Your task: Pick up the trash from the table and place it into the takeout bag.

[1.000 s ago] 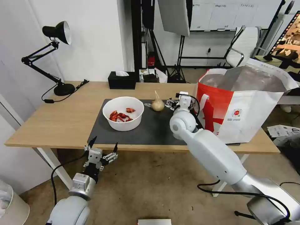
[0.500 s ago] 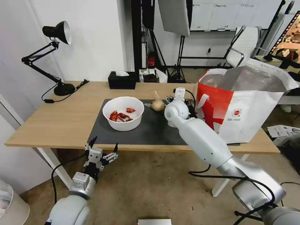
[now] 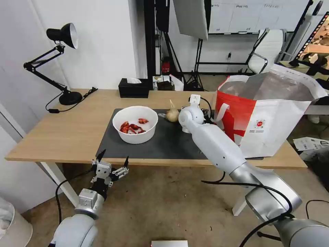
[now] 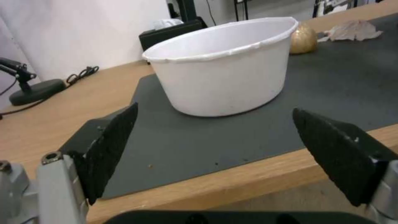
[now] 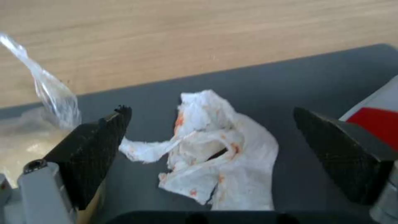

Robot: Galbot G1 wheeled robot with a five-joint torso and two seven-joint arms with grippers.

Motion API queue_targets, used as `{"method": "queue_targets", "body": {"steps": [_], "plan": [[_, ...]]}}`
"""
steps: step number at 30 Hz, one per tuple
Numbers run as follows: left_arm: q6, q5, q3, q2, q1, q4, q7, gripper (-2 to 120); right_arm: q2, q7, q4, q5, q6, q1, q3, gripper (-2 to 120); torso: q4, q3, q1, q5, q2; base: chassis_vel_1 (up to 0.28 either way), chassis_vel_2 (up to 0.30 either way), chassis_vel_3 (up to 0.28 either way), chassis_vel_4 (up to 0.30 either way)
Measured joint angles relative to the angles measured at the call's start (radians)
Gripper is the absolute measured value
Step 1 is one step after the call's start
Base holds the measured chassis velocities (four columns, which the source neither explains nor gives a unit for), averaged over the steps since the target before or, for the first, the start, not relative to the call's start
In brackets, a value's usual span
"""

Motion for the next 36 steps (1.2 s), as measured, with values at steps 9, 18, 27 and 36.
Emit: {"method": "queue_targets", "body": {"steps": [9,18,27,36], "plan": [[0.0,0.0,0.001,0.0,0.001,0.001,0.0,100,0.032,-0.013,-0.063,0.001,-0.015,0.006,0.018,100,0.0,0.0,0.0,0.0,0.0,0.0,0.0,0.0,0.0],[-0.001,-0.001,0.001,0.002,-0.002,0.007,0.0,100,0.053,-0.017,-0.103,0.0,-0.025,0.017,0.036,100,0.0,0.0,0.0,0.0,0.0,0.0,0.0,0.0,0.0],[-0.001,-0.002,0.003,0.001,-0.003,0.011,0.001,100,0.077,-0.017,-0.142,0.0,-0.034,0.03,0.057,91,0.0,0.0,0.0,0.0,0.0,0.0,0.0,0.0,0.0],[-0.001,-0.002,0.006,0.0,-0.004,0.006,0.004,100,0.091,-0.013,-0.148,0.002,-0.038,0.008,0.082,58,0.0,0.0,0.0,0.0,0.0,0.0,0.0,0.0,0.0]]}}
